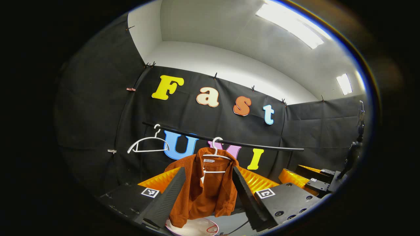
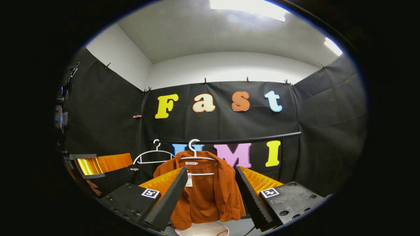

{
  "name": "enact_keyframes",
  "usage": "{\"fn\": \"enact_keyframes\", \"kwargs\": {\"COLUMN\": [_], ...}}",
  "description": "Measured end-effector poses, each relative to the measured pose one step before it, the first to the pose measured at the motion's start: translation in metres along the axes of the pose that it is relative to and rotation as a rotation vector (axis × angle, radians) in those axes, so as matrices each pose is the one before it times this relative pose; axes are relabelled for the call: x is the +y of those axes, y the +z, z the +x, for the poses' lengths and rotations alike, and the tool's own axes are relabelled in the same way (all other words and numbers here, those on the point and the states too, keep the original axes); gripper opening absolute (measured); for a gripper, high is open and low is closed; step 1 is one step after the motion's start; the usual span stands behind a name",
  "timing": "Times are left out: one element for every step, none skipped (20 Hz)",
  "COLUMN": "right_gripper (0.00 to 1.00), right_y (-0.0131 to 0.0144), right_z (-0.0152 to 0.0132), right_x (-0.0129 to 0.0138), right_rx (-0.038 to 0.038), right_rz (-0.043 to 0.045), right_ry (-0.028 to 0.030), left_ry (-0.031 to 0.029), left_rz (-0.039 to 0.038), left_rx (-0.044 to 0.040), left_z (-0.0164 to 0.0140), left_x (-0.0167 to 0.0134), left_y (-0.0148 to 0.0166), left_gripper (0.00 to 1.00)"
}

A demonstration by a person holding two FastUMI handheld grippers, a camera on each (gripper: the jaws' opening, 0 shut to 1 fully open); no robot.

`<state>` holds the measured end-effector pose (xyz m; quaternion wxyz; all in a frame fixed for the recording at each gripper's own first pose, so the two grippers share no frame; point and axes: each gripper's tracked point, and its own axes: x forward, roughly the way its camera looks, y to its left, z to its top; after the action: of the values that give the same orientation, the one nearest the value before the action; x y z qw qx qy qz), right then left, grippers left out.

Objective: Grasp the clothes on the hanger with both hands and then place them into the laundry hamper below.

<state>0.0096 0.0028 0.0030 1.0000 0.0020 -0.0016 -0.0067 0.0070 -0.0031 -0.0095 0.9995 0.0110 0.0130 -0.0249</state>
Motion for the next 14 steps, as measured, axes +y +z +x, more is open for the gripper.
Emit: {"fn": "enact_keyframes", "kwargs": {"right_gripper": [0.95,0.95,0.95,0.95,0.96,0.96,0.96,0.95,0.95,0.95,0.96,0.96,0.96,0.96], "right_y": [-0.0008,-0.00066,-0.00083,-0.0017,-0.0001,-0.00029,-0.00104,-0.00168,-0.00192,-0.00256,-0.00226,-0.00296,-0.00327,-0.00386], "right_z": [0.0008,-0.0002,-0.0003,0.00006,-0.00023,-0.00135,-0.00155,-0.00205,-0.0012,0.00003,-0.00064,-0.00095,-0.00001,0.00053], "right_x": [-0.00063,-0.00053,-0.00017,0.00159,0.00082,0.00059,0.00022,0.00032,0.00074,-0.00038,0.00103,0.00198,0.00092,0.00224], "right_rx": [-0.00058,-0.00016,0.00203,0.00258,0.00147,-0.00017,0.00187,0.00187,0.004,0.0035,0.00395,0.00543,0.00646,0.00676], "right_rz": [-0.002,-0.00377,-0.00366,-0.00185,0.00288,0.00573,0.00436,0.00018,-0.0047,-0.00623,-0.00529,-0.00479,-0.00419,-0.00187], "right_ry": [-0.00373,-0.00519,-0.00518,-0.00439,-0.00337,-0.00749,-0.01037,-0.0094,-0.01105,-0.01093,-0.00927,-0.00783,-0.00725,-0.00482], "left_ry": [-0.0018,-0.00241,-0.00309,-0.00156,-0.00091,-0.00326,-0.00511,-0.00749,-0.00633,-0.00768,-0.00784,-0.00824,-0.00736,-0.00645], "left_rz": [-0.00212,-0.00275,-0.00258,-0.00186,-0.00366,-0.00445,-0.00319,-0.00165,-0.00146,-0.00192,-0.0027,-0.00278,-0.00217,-0.00209], "left_rx": [-0.0008,-0.00011,-0.00009,-0.00009,-0.00164,-0.0017,-0.00238,-0.00082,0.00097,0.00286,0.00559,0.0084,0.01015,0.01068], "left_z": [0.00012,0.0,-0.00037,0.00004,-0.00007,-0.00074,-0.00067,-0.00027,0.0005,-0.00011,-0.00018,0.0003,0.00101,0.0004], "left_x": [0.00111,0.00085,0.00045,0.00093,0.00205,0.00264,0.00227,0.00266,0.0027,0.00249,0.00185,0.00211,0.00146,0.00191], "left_y": [-0.00042,0.00067,-0.00037,0.00057,0.0005,0.0017,0.00133,0.00187,0.00012,-0.00032,-0.00186,-0.00255,-0.00395,-0.00365], "left_gripper": [0.91,0.91,0.91,0.91,0.91,0.91,0.91,0.91,0.91,0.91,0.91,0.91,0.91,0.91]}}
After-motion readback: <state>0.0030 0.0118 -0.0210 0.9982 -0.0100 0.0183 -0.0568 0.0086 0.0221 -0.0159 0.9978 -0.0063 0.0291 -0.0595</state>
